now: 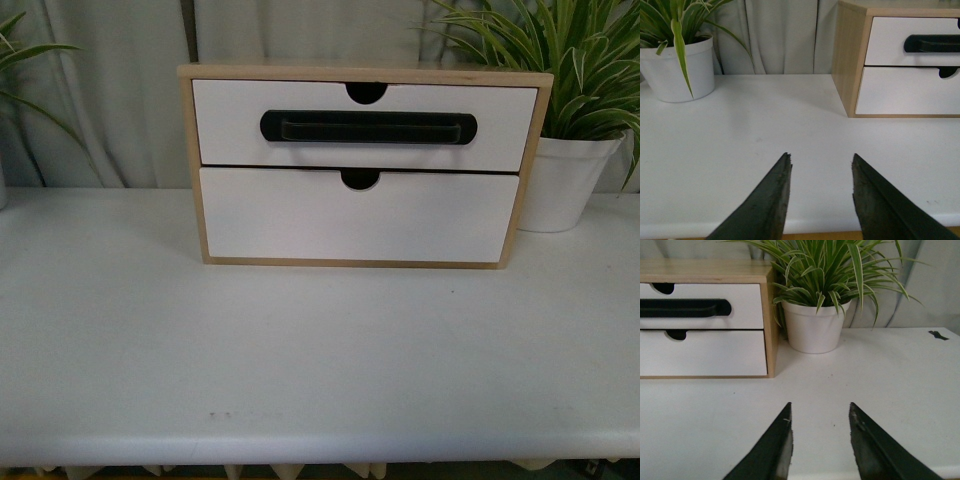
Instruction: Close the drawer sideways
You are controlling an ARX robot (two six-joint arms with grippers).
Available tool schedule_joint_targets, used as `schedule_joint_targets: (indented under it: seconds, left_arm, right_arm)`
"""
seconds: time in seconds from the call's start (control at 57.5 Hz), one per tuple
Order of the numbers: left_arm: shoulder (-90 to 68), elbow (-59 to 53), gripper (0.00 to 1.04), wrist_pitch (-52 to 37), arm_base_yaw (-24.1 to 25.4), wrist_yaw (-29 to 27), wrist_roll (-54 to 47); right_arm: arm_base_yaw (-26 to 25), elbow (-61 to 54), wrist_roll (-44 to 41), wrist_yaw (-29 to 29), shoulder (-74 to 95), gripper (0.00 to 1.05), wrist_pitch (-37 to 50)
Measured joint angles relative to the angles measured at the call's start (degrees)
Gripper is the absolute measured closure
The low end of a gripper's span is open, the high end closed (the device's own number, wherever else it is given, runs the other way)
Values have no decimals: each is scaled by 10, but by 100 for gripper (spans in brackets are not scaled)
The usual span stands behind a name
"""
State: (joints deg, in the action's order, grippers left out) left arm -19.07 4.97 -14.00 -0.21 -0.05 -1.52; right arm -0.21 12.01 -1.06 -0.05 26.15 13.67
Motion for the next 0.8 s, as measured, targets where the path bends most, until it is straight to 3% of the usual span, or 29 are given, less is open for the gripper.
schedule_joint_targets:
  seconds: [0.087,0.139,0.557,0.643,0.8]
  left_arm:
    - [18,-9,93,8,1,0,6]
    - [26,-12,101,12,1,0,10]
    - [90,-45,101,39,1,0,14]
    - [168,-44,101,131,1,1,15]
    - [188,-44,101,139,1,1,16]
  right_arm:
    - [0,-23,1,0,-23,98,1]
    - [0,-32,2,0,-32,103,1]
    - [0,-80,3,0,-104,104,-18]
    - [0,-89,3,0,-121,104,-27]
    - [0,-99,4,0,-147,104,-42]
